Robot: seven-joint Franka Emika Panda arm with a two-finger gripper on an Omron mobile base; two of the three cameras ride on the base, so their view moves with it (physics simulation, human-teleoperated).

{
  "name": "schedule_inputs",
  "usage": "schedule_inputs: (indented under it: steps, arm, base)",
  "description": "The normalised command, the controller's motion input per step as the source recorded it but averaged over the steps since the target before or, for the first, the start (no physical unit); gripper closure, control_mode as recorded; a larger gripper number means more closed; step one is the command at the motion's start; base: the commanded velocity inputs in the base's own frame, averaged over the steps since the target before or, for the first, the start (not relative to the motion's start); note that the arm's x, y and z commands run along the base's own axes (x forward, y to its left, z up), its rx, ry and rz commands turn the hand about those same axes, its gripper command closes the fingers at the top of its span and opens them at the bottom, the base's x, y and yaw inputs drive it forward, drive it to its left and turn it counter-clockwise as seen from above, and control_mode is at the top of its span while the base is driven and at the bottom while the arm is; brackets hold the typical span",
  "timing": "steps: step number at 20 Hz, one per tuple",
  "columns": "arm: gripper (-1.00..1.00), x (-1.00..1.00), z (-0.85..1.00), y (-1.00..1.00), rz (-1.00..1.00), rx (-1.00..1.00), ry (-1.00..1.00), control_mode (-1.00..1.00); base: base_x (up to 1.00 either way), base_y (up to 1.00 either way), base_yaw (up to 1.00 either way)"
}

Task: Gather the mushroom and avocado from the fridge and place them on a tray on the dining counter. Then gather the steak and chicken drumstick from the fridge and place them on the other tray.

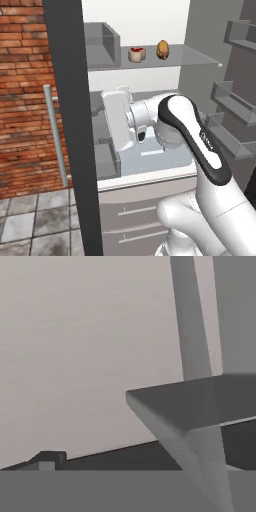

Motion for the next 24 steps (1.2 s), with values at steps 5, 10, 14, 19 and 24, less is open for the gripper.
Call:
schedule_inputs:
  steps: [5, 10, 14, 19, 24]
  arm:
    - [-1.00, -0.06, -0.02, -0.56, -0.03, 0.00, -0.04, -1.00]
    - [-1.00, -0.29, 0.07, -1.00, -0.08, -0.01, -0.11, -1.00]
    - [-1.00, -0.06, -0.05, -0.96, -0.19, -0.03, -0.01, -1.00]
    - [-1.00, 0.36, -0.01, -0.55, -0.14, -0.21, 0.00, -1.00]
    - [-1.00, 0.67, -0.13, -0.34, -0.08, -0.26, 0.03, -1.00]
  base:
    - [0.00, 0.00, 0.00]
    - [0.00, 0.00, 0.00]
    - [0.00, 0.00, 0.00]
    - [0.00, 0.00, 0.00]
    - [0.00, 0.00, 0.00]
